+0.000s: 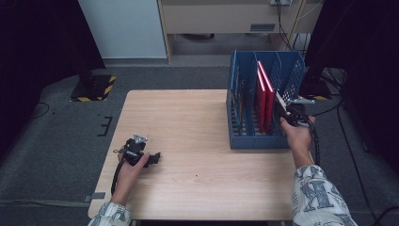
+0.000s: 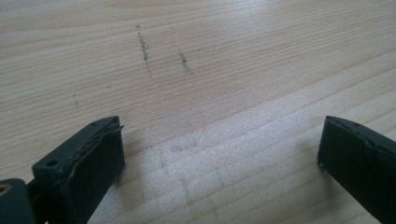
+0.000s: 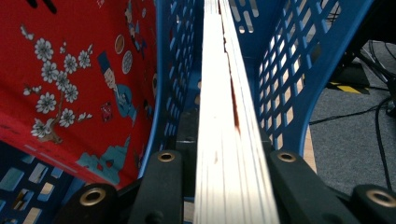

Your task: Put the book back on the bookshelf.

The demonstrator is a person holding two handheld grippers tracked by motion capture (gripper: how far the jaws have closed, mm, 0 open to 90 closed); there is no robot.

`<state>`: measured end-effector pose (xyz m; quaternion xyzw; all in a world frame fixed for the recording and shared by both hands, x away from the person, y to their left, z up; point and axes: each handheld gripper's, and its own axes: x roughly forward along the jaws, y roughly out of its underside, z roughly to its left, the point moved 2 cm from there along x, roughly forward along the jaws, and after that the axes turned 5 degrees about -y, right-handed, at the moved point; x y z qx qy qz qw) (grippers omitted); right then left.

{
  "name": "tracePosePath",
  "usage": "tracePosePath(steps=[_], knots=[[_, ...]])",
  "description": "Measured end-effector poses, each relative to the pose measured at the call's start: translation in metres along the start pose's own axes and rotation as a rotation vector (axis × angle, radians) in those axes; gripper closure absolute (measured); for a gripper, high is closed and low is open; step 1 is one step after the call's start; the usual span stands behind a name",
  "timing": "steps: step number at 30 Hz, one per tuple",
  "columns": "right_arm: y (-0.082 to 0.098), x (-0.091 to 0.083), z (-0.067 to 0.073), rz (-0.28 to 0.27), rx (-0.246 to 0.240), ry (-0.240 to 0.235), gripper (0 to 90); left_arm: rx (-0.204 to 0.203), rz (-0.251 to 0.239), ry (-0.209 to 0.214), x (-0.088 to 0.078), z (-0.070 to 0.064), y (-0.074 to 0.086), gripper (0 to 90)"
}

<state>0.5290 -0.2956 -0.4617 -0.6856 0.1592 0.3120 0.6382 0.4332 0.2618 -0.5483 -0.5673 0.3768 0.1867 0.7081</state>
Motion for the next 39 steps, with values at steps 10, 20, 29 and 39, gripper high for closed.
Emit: tracePosePath(steps=[10, 20, 29, 39], knots=[[0.0044, 0.0030, 0.0014, 0.016, 0.003, -0.003, 73.8, 0.000, 0.001, 0.001, 0.0000, 0.0001, -0.0001, 0.0], [0.0048, 0.0030, -0.0001, 0.010, 0.010, 0.005, 74.6, 0.001, 0.003, 0.001, 0.0002, 0.0001, -0.0005, 0.0], [0.0053, 0.0030, -0.0002, 0.005, 0.017, -0.002, 74.6, 0.001, 0.004, 0.000, 0.0002, 0.0000, -0.0007, 0.0], [0.0001, 0.0075, -0.0056, -0.001, 0.036, 0.022, 75.0, 0.002, 0.003, 0.001, 0.0005, -0.0002, -0.0010, 0.0]])
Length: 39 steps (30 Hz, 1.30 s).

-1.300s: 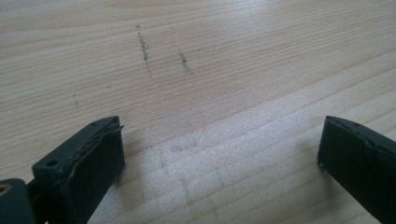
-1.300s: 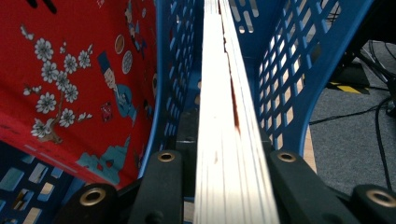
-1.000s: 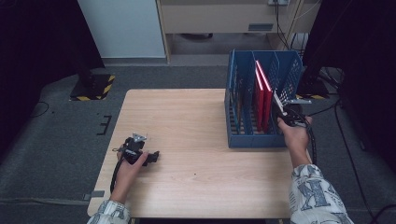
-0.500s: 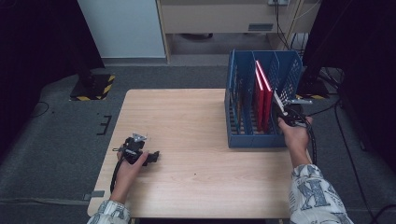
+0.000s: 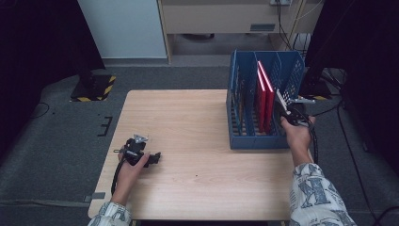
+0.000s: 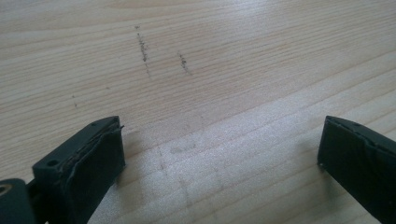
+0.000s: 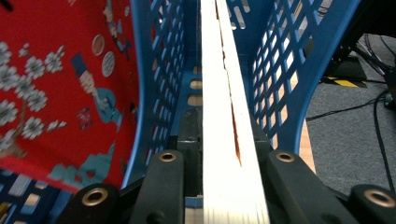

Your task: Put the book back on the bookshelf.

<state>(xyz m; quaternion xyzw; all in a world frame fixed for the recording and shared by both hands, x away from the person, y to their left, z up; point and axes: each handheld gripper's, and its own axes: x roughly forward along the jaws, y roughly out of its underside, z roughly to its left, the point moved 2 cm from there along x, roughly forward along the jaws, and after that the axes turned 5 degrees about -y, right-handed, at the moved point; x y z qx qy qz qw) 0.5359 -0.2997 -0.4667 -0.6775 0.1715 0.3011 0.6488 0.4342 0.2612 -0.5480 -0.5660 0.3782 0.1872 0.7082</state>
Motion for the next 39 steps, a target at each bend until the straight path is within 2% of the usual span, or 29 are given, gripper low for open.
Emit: tracePosePath(steps=[10, 14, 16, 18, 24, 30, 32, 36, 37, 39], knots=[[-0.004, 0.007, 0.000, 0.001, 0.009, 0.007, 72.7, 0.002, 0.000, 0.002, 0.000, 0.000, 0.000, 0.0], [-0.004, 0.003, 0.001, -0.031, 0.018, -0.009, 63.3, 0.003, 0.002, 0.002, 0.000, 0.000, 0.000, 0.1], [-0.004, 0.001, 0.002, -0.031, 0.022, -0.016, 63.0, 0.003, 0.002, 0.002, 0.000, 0.000, 0.000, 0.1], [-0.003, -0.005, 0.003, -0.057, 0.020, -0.032, 57.6, 0.002, 0.002, 0.002, 0.000, 0.000, 0.000, 0.1], [0.002, -0.016, 0.001, -0.089, 0.023, -0.042, 54.9, 0.002, 0.003, 0.002, 0.000, -0.001, 0.000, 0.2], [0.013, -0.027, 0.000, -0.127, 0.030, -0.068, 54.7, -0.001, 0.002, 0.002, 0.000, -0.001, 0.000, 0.2], [0.016, -0.029, 0.000, -0.137, 0.010, -0.058, 55.0, -0.001, 0.003, 0.002, 0.000, -0.001, 0.000, 0.2], [0.022, -0.033, 0.001, -0.160, 0.005, -0.062, 56.7, -0.001, 0.003, 0.002, 0.000, -0.001, 0.000, 0.3], [0.024, -0.035, 0.003, -0.160, -0.015, -0.058, 59.2, -0.001, 0.003, 0.002, 0.000, -0.001, 0.000, 0.3], [0.025, -0.035, 0.004, -0.164, -0.022, -0.055, 60.6, -0.001, 0.003, 0.002, 0.000, -0.001, 0.000, 0.3]])
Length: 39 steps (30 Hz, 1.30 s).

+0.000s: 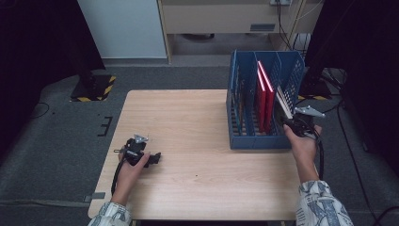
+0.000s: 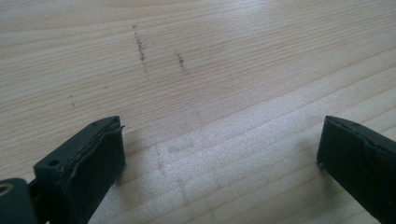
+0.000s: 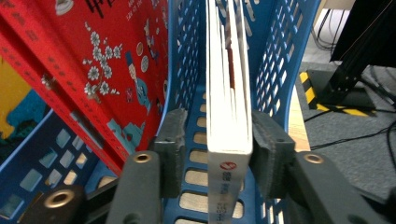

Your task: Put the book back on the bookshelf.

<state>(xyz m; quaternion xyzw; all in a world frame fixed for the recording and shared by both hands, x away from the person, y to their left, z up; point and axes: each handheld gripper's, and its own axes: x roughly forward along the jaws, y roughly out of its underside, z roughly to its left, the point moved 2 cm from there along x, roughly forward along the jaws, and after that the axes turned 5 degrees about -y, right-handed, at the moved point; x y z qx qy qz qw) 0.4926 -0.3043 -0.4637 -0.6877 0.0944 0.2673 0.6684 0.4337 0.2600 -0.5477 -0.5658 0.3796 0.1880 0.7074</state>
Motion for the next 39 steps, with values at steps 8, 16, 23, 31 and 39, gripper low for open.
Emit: tracePosePath(steps=[8, 16, 23, 31, 39], knots=[[0.003, -0.001, 0.007, -0.011, -0.010, -0.029, 60.3, 0.001, 0.000, 0.001, 0.000, 0.000, 0.000, 0.3], [0.006, -0.002, 0.014, -0.032, -0.004, -0.070, 58.3, 0.002, 0.001, 0.001, 0.000, 0.000, 0.000, 0.4], [0.006, 0.000, 0.020, -0.056, -0.003, -0.077, 51.9, 0.002, 0.001, 0.002, 0.000, 0.000, 0.000, 0.4], [0.007, 0.001, 0.020, -0.063, 0.007, -0.077, 46.3, 0.002, 0.002, 0.002, 0.000, 0.000, 0.000, 0.4], [0.005, -0.003, 0.019, -0.080, 0.008, -0.068, 32.8, 0.003, 0.002, 0.002, 0.000, 0.000, 0.000, 0.4]])
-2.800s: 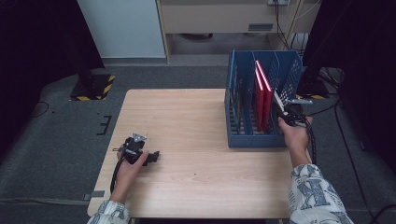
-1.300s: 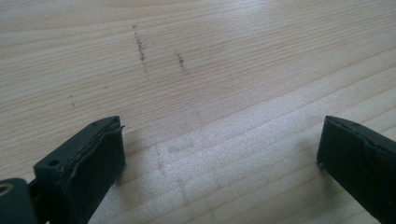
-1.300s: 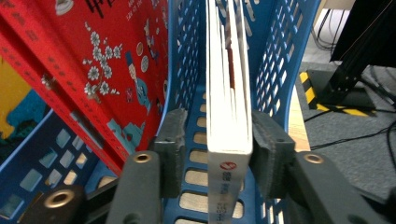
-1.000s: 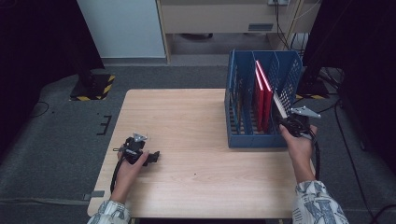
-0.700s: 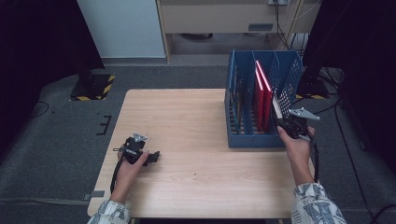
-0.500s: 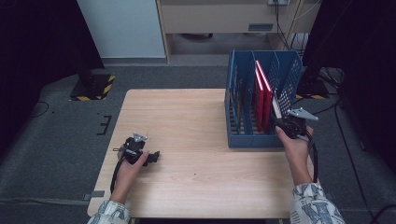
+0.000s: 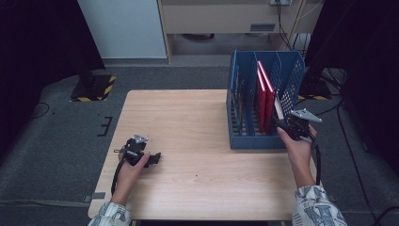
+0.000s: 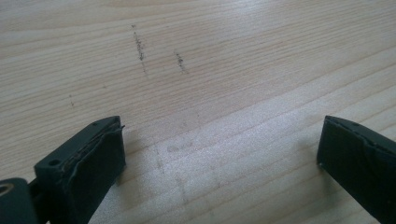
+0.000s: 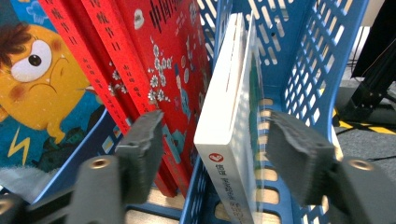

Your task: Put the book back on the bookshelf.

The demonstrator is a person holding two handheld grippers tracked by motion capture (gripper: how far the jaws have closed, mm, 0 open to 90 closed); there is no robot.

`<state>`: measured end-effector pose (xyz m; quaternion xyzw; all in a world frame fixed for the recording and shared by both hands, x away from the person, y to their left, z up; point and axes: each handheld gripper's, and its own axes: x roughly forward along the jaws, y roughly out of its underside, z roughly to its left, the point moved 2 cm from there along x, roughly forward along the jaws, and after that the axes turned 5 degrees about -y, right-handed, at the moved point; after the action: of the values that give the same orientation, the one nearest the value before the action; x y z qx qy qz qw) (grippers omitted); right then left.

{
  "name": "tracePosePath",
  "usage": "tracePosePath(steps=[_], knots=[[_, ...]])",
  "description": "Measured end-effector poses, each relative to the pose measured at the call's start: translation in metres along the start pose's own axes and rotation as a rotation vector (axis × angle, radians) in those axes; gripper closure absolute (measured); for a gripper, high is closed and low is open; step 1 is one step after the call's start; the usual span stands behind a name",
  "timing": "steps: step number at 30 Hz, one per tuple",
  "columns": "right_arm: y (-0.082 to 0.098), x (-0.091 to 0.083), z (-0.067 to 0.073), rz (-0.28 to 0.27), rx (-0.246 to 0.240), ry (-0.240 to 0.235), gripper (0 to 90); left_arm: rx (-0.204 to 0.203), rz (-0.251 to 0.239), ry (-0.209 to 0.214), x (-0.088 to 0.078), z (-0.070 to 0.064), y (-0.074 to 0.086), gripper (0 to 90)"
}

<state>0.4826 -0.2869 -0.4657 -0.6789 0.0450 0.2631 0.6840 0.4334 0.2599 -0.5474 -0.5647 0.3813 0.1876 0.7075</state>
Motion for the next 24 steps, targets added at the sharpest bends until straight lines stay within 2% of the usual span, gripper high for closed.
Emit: tracePosePath(steps=[6, 11, 17, 21, 24], knots=[[0.002, -0.011, 0.004, -0.030, -0.002, 0.000, 21.7, 0.005, 0.004, 0.001, 0.000, 0.000, 0.000, 0.5], [0.005, -0.019, 0.007, -0.021, -0.005, -0.028, 18.0, 0.005, 0.005, 0.001, -0.001, 0.000, 0.000, 0.5], [0.007, -0.033, 0.017, -0.031, -0.014, -0.077, 10.3, 0.005, 0.003, 0.001, -0.001, -0.001, 0.001, 0.5], [0.008, -0.041, 0.023, -0.037, -0.020, -0.101, 8.6, 0.007, 0.004, 0.002, -0.001, -0.001, 0.001, 0.4], [0.012, -0.047, 0.029, -0.013, -0.019, -0.120, 7.3, 0.009, 0.004, 0.004, -0.001, -0.001, 0.001, 0.4]])
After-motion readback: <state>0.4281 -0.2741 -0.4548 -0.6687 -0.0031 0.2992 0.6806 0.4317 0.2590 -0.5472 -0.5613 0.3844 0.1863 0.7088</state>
